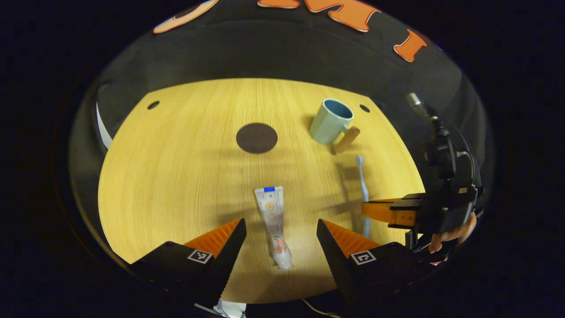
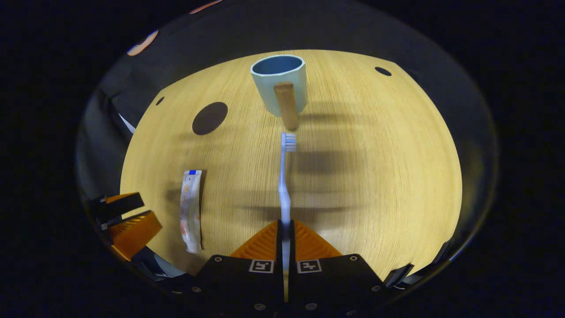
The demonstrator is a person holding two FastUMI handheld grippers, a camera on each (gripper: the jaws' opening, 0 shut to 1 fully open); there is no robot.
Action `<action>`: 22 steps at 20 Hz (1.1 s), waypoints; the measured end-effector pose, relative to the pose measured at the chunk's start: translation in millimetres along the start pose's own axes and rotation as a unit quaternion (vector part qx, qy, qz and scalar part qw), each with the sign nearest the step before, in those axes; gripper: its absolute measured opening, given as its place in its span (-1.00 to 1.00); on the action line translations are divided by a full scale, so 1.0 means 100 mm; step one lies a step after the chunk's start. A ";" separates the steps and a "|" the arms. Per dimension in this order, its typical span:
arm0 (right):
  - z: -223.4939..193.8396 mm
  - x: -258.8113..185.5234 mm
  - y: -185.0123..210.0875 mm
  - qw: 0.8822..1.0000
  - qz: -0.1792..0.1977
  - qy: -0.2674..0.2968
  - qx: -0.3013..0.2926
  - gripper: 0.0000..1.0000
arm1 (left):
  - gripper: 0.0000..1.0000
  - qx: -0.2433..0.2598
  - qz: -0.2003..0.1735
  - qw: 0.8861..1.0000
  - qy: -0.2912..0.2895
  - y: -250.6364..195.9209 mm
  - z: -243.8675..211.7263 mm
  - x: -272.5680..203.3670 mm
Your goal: Put the toothbrush and toothpaste on the desktop into the cup, then pick up the cup and place it on the coaster on the desktop.
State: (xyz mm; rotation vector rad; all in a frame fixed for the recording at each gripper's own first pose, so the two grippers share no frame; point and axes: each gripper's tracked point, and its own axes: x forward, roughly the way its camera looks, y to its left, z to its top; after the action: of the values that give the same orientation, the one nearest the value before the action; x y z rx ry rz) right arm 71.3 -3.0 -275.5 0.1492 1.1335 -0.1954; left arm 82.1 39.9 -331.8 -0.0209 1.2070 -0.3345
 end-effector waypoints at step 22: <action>0.82 -1.05 -0.11 0.963 -0.067 -0.260 0.001 -0.90 | -0.69 0.014 -0.025 0.989 0.148 0.03 -0.45 0.76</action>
State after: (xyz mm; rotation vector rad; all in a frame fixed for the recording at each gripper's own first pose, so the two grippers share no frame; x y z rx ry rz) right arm 97.6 -23.5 -146.1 0.0185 0.6184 -0.3349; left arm 65.0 30.3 -418.3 0.0231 1.4980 -0.4086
